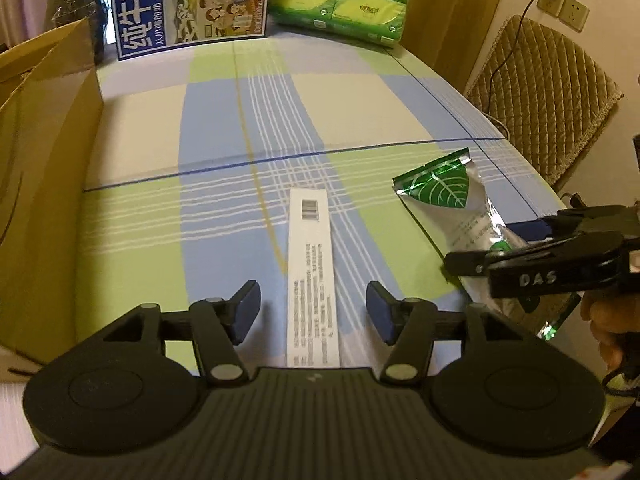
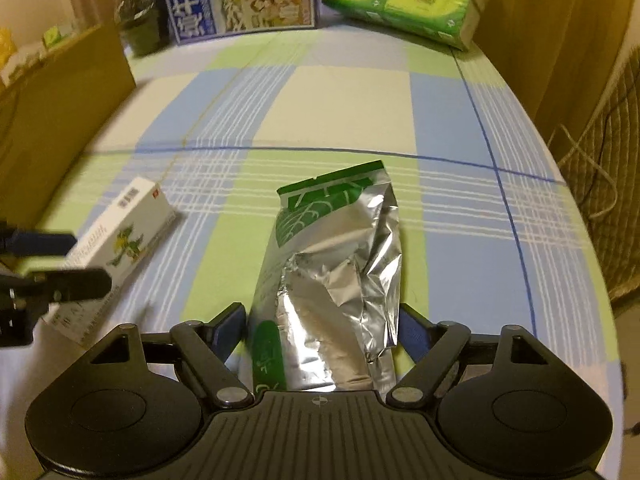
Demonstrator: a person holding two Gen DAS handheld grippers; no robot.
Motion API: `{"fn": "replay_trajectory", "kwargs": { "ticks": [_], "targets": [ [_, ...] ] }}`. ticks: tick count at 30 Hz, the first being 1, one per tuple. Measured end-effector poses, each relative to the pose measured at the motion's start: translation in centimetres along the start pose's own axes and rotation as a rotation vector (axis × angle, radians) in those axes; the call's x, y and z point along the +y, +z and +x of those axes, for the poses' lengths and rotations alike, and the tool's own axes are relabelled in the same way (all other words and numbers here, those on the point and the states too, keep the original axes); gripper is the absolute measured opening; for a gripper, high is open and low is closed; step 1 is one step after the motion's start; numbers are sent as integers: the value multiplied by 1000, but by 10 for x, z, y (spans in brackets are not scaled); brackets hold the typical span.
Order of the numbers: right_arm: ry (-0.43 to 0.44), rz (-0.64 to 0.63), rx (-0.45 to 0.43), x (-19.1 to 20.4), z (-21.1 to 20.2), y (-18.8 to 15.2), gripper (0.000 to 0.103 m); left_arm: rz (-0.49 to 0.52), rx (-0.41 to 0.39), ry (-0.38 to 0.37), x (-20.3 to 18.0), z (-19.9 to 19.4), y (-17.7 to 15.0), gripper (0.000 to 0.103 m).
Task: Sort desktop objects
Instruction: 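Carry the white box with the left tool while the right tool carries the foil bag to the cardboard box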
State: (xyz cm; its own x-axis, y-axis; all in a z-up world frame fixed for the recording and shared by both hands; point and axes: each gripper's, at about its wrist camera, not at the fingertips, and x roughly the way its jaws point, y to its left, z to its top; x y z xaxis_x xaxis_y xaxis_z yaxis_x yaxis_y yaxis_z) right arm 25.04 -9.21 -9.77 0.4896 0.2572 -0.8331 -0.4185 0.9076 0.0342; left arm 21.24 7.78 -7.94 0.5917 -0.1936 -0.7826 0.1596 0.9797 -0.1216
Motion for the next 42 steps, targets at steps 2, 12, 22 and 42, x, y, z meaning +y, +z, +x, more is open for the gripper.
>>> {"fn": "replay_trajectory", "kwargs": {
  "ticks": [2, 12, 22, 42],
  "targets": [
    [-13, -12, 2, 2, 1, -1, 77, 15, 4, -6, -2, 3, 4, 54],
    [6, -4, -17, 2, -4, 1, 54, 74, 80, 4, -7, 29, 12, 40],
    [-29, -39, 0, 8, 2, 2, 65, 109, 91, 52, -9, 37, 10, 24],
    [59, 107, -124, 11, -39, 5, 46, 45, 69, 14, -7, 19, -1, 21]
  ]
}}
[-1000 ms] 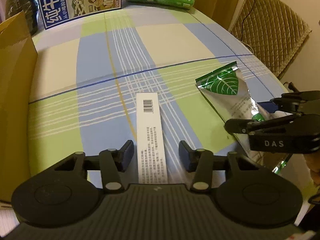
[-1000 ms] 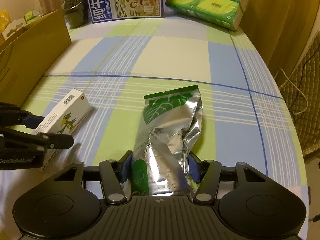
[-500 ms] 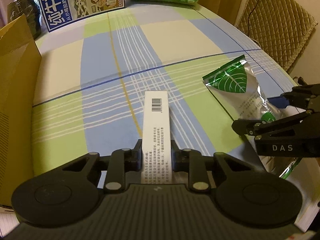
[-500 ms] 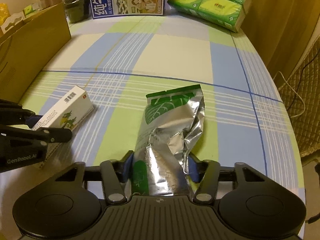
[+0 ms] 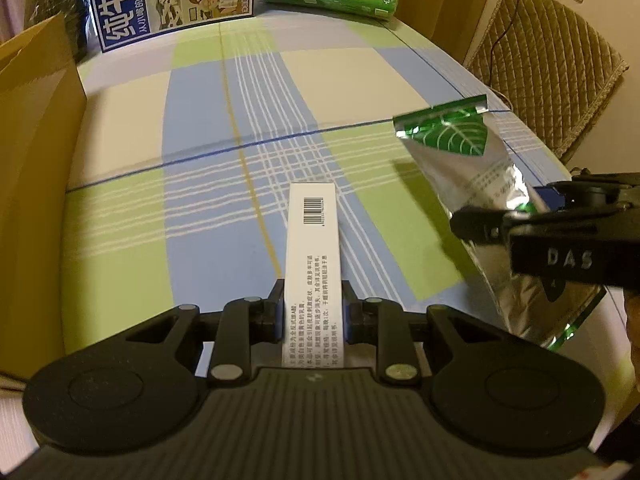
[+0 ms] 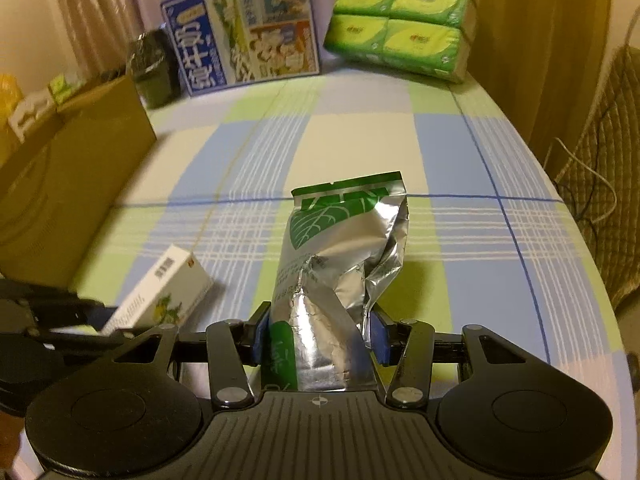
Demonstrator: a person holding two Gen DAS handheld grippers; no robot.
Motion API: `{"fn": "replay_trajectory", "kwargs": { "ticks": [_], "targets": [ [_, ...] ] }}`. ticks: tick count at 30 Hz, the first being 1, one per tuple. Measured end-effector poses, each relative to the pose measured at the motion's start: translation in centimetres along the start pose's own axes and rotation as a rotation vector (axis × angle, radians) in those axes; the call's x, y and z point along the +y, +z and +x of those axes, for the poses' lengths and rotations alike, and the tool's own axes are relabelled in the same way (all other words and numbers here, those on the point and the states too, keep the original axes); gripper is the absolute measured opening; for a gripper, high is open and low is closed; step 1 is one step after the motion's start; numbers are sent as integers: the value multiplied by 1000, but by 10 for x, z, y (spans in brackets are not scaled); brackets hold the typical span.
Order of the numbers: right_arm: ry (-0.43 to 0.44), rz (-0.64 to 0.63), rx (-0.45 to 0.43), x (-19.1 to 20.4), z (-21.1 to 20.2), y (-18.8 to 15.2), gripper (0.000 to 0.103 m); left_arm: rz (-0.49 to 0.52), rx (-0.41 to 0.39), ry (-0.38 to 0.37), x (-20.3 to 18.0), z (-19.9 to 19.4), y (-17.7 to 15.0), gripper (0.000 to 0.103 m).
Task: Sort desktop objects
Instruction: 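Carry the white box with the left tool while the right tool carries the foil bag to the cardboard box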
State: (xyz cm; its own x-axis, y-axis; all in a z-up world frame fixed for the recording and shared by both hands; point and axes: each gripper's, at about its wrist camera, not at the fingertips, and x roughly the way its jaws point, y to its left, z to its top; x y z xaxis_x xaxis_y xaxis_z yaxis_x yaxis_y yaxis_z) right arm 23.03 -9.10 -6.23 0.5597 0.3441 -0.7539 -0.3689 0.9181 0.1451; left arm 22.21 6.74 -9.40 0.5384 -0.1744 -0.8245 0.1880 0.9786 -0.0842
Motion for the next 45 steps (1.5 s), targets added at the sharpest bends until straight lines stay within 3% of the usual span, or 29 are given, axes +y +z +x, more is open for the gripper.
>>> {"fn": "replay_trajectory", "kwargs": {
  "ticks": [12, 28, 45],
  "targets": [
    [9, 90, -74, 1, -59, -24, 46, 13, -35, 7, -17, -46, -10, 21],
    [94, 2, -146, 82, -129, -19, 46, -4, -135, 107, 6, -160, -31, 21],
    [187, -98, -144, 161, -141, -11, 46, -76, -189, 203, 65, -238, -65, 21]
  ]
}}
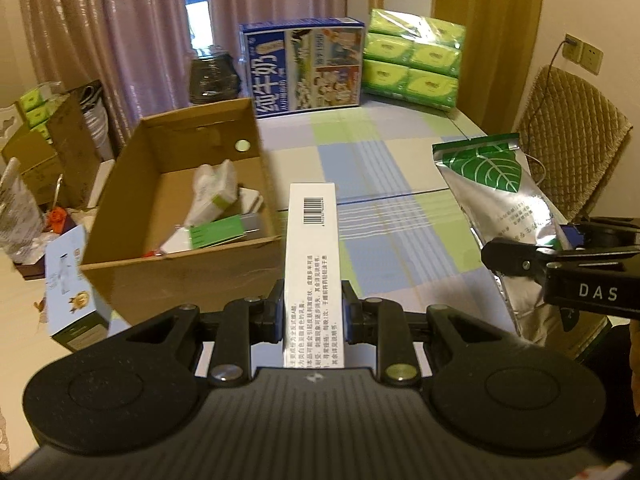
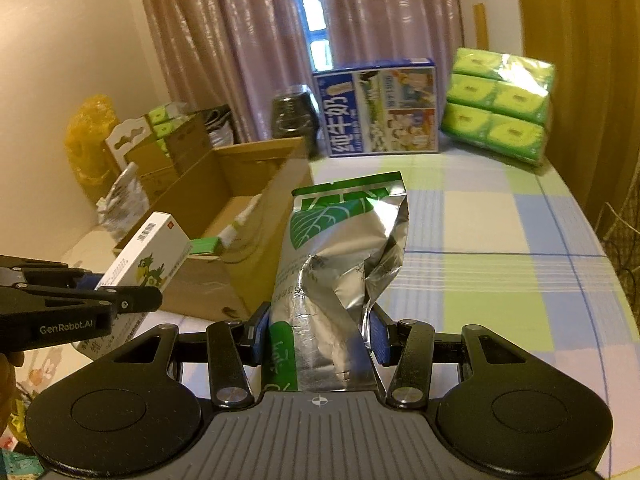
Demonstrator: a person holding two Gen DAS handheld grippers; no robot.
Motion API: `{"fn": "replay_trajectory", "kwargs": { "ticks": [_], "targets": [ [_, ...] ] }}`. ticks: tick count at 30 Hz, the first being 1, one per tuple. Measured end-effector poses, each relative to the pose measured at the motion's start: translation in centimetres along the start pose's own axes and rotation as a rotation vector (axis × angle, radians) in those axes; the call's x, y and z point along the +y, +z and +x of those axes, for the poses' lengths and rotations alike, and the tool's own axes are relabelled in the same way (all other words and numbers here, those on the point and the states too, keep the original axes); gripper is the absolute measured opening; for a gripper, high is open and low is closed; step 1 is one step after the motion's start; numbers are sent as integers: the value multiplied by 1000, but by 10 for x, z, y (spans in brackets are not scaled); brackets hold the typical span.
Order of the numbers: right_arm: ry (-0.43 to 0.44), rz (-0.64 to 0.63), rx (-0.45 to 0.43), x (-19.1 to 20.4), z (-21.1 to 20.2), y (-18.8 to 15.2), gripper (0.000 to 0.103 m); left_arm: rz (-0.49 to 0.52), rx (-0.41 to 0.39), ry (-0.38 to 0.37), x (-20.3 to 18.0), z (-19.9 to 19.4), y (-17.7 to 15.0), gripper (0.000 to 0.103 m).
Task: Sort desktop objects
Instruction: 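Carry the white box with the left tool while the right tool carries the foil bag to the cardboard box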
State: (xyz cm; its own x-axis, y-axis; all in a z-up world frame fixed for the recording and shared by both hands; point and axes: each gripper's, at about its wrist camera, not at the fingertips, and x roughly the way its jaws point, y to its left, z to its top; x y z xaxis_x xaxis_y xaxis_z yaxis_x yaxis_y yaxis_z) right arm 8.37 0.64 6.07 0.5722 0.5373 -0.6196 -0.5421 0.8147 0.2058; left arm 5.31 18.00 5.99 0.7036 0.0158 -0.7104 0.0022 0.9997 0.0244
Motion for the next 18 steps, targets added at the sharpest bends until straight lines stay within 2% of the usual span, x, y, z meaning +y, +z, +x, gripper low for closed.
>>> {"fn": "replay_trajectory", "kwargs": {
  "ticks": [18],
  "targets": [
    [93, -47, 36, 59, 29, 11, 46, -46, -2, 91, 67, -31, -5, 21]
  ]
}}
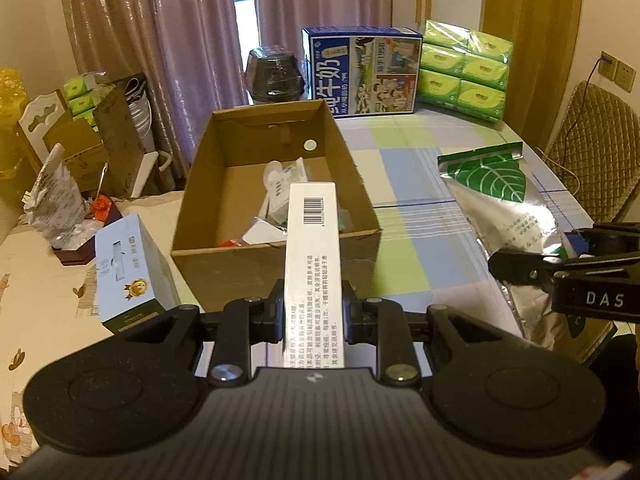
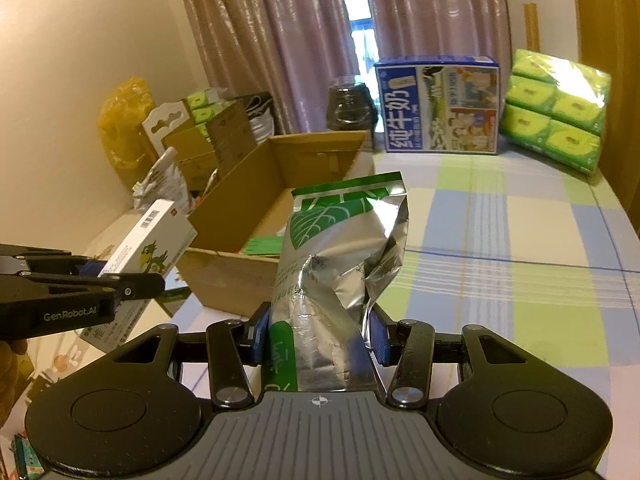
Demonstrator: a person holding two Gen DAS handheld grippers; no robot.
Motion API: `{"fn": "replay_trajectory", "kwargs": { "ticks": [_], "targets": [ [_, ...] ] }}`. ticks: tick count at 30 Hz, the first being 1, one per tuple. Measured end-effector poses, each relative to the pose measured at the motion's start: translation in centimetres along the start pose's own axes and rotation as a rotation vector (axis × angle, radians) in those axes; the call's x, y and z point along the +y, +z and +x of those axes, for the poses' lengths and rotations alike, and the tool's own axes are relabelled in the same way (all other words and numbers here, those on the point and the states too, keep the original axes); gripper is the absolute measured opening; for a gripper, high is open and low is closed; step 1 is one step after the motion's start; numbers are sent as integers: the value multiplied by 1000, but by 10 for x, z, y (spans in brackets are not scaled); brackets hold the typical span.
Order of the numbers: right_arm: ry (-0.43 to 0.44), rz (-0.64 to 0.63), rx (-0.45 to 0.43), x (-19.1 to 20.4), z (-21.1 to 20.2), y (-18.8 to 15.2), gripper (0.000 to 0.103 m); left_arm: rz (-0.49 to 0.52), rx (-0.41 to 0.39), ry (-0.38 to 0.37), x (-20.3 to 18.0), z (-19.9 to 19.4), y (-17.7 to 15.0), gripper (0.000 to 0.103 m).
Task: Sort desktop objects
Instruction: 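Carry the white box with the left tool while the right tool carries the foil bag to the cardboard box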
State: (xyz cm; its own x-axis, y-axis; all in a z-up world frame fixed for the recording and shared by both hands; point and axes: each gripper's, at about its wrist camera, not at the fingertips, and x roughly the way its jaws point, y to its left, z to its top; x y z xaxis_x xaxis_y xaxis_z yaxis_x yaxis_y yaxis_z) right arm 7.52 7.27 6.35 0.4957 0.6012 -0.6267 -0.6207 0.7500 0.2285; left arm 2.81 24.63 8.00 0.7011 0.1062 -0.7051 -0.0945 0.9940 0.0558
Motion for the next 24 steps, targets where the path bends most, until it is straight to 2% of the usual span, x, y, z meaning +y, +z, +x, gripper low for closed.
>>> {"fn": "replay_trajectory", "kwargs": {
  "ticks": [17, 24],
  "targets": [
    [55, -30, 2, 25, 26, 32, 46, -13, 4, 3, 30, 5, 14, 21],
    [71, -9, 22, 22, 50, 54, 46, -18, 17, -7, 47, 23, 29, 21]
  ]
}}
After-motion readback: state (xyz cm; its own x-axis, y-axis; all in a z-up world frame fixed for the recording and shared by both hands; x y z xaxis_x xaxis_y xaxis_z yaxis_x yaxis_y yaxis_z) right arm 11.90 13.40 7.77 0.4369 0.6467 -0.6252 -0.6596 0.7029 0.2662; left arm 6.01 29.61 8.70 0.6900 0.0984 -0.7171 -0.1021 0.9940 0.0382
